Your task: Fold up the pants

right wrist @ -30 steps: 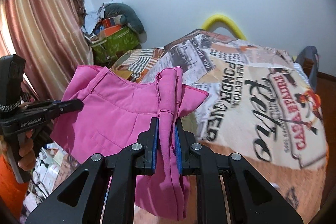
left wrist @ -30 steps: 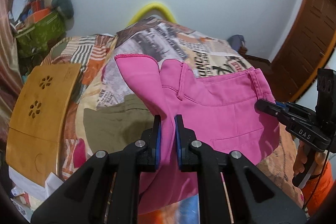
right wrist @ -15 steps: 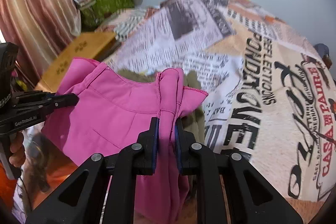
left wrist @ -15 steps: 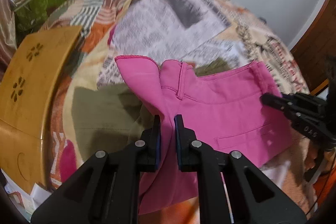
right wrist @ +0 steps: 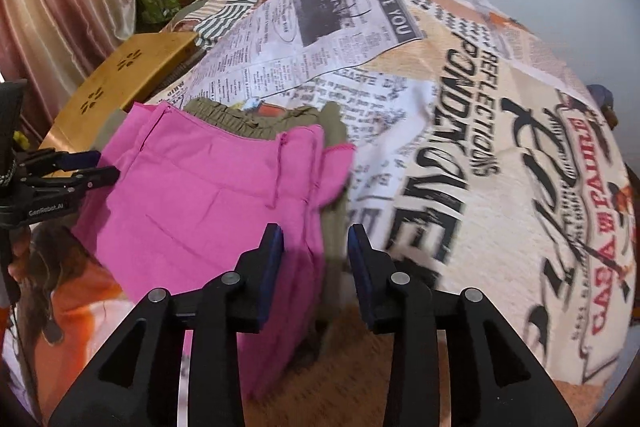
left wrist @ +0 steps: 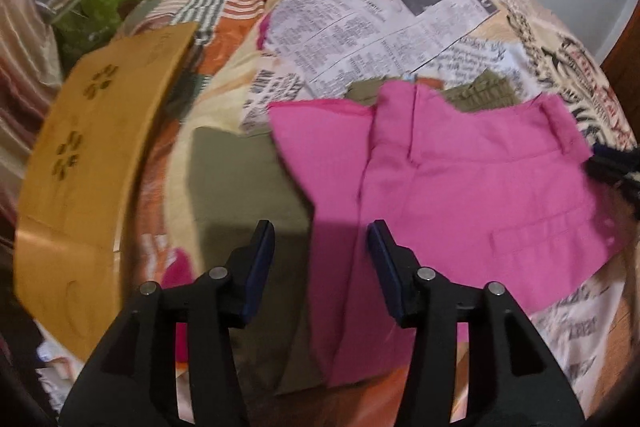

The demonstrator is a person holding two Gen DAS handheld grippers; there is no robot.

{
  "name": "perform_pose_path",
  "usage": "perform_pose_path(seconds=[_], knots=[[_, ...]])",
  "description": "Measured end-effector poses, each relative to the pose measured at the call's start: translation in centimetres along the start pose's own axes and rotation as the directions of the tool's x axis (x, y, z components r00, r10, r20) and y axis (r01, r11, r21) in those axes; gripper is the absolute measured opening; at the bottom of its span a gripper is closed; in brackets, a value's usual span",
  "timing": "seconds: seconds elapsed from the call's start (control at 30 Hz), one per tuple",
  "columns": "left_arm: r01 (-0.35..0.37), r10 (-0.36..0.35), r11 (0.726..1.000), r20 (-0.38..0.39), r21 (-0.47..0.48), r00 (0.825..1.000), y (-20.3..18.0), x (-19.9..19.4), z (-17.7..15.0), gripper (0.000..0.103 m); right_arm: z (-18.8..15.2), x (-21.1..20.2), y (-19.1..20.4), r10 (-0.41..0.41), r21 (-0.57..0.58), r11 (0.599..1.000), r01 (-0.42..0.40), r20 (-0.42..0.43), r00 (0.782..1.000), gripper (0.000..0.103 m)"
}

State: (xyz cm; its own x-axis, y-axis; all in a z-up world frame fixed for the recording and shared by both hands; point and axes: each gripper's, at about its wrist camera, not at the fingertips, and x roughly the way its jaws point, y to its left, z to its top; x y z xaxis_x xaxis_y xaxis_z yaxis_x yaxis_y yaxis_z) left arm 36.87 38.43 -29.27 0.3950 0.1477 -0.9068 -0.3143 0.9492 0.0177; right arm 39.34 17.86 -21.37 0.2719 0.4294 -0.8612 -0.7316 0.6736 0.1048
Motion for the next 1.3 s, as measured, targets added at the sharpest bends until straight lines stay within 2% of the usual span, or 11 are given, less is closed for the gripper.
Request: perform_pose_path(seconds=[0.17, 0.3, 0.4, 0.53, 0.67, 0.83, 0.9, 1.1, 1.23, 1.3], knots=[[-0.045, 0.044, 0.999, 0.022, 0.017, 0.999, -0.3, -3.4, -0.9, 0.05, -0.1, -4.7, 0.1, -0.009, 0.004, 1.0, 0.008, 0.062, 0.998, 0.031], [-0.033, 0.03, 0.999, 0.109, 0.027, 0.994, -1.5, -9.4, -1.7, 0.05, -0.2, -10.4, 1.1, 0.015, 0.01, 1.0, -0.017, 0.158, 0.987, 0.031], [-0.026, 0.016, 0.999, 0.199, 0.044, 0.98, -2.9, -15.0, -2.4, 0.05, -0.7, -14.9, 2.3, 0.024, 0.002, 1.0, -0.026, 0.236, 0.972, 0.031], [-0.008, -0.008, 0.999, 0.315, 0.05, 0.949, -4.3, -22.7, -4.0, 0.05, -2.1, -21.1, 4.5, 0.032, -0.03, 0.999, -0.024, 0.344, 0.938, 0.031], [0.033, -0.052, 0.998, 0.43, 0.051, 0.901, -5.2, -30.1, -6.4, 0.05, -4.0, -26.5, 6.4, 0.061, -0.047, 0.998, -0.045, 0.445, 0.893, 0.031], [0.042, -0.076, 0.996, 0.56, 0.072, 0.825, -7.0, -37.9, -11.0, 0.05, -7.4, -32.5, 8.7, 0.095, -0.067, 0.995, -0.07, 0.559, 0.824, 0.031], [0.043, -0.084, 0.996, 0.597, 0.083, 0.798, -7.8, -40.1, -12.9, 0.05, -9.0, -34.8, 9.6, 0.104, -0.081, 0.994, -0.07, 0.605, 0.789, 0.031], [0.047, -0.094, 0.995, 0.695, 0.087, 0.713, -9.8, -45.0, -18.3, 0.051, -13.1, -38.5, 11.6, 0.129, -0.105, 0.991, -0.078, 0.693, 0.709, 0.031], [0.021, -0.071, 0.997, 0.752, 0.076, 0.656, -11.0, -47.0, -21.5, 0.055, -14.9, -39.1, 12.3, 0.157, -0.113, 0.988, -0.109, 0.715, 0.681, 0.032], [0.013, -0.076, 0.996, 0.772, 0.087, 0.631, -11.5, -47.8, -22.9, 0.059, -15.8, -39.1, 12.8, 0.148, -0.109, 0.989, -0.1, 0.73, 0.668, 0.04]])
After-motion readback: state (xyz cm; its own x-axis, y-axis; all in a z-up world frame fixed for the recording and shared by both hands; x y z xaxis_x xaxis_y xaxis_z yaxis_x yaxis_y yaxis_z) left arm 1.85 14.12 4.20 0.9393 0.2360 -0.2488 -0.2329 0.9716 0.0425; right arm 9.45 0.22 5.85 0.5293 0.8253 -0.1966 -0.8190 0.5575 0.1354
